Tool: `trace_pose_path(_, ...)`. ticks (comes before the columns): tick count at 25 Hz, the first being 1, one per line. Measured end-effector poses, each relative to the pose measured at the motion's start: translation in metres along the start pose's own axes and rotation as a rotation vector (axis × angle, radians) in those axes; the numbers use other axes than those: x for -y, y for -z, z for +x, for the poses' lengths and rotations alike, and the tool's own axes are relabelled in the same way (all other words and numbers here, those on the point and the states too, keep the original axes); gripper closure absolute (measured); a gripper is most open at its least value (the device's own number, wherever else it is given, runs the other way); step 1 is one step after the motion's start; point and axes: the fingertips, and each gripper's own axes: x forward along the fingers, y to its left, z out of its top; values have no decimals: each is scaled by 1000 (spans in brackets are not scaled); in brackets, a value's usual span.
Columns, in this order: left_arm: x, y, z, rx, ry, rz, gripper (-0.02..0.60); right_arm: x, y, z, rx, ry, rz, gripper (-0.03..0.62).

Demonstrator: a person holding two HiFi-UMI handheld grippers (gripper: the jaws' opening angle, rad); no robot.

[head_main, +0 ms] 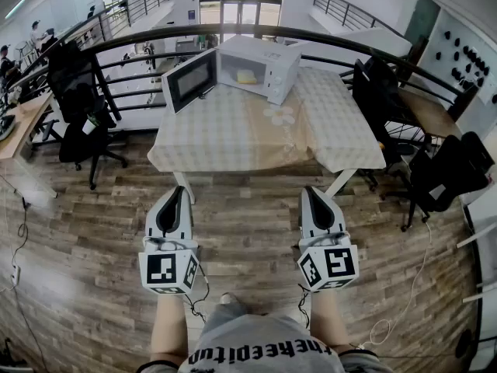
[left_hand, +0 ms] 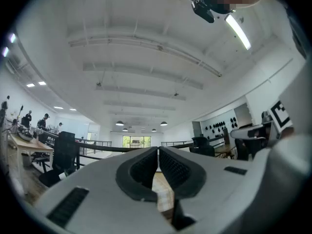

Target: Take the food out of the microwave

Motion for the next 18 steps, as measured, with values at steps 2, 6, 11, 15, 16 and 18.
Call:
trace_pose_path(2,-1,0,2,4,4,0,569,2,3,2,2,2,2,589)
trace_pose_path(6,-8,-5,6,8,-4,-7,569,0,4,8,4,4,0,589)
trace_pose_path(11,-17,0,10,20,-1,2,569,-5,6,16,0,5,-5,589)
trace_pose_path(15,-23,0,19,13,-1,-3,569,-4,7,25,10,19,3,589)
trace_pose_path(16,-24,2,21,15,4,-3,569,-4,7,28,17,24,12,589)
trace_pose_path(18,-28,5,24,20,15,-3,569,-5,9,33,26,29,29,589)
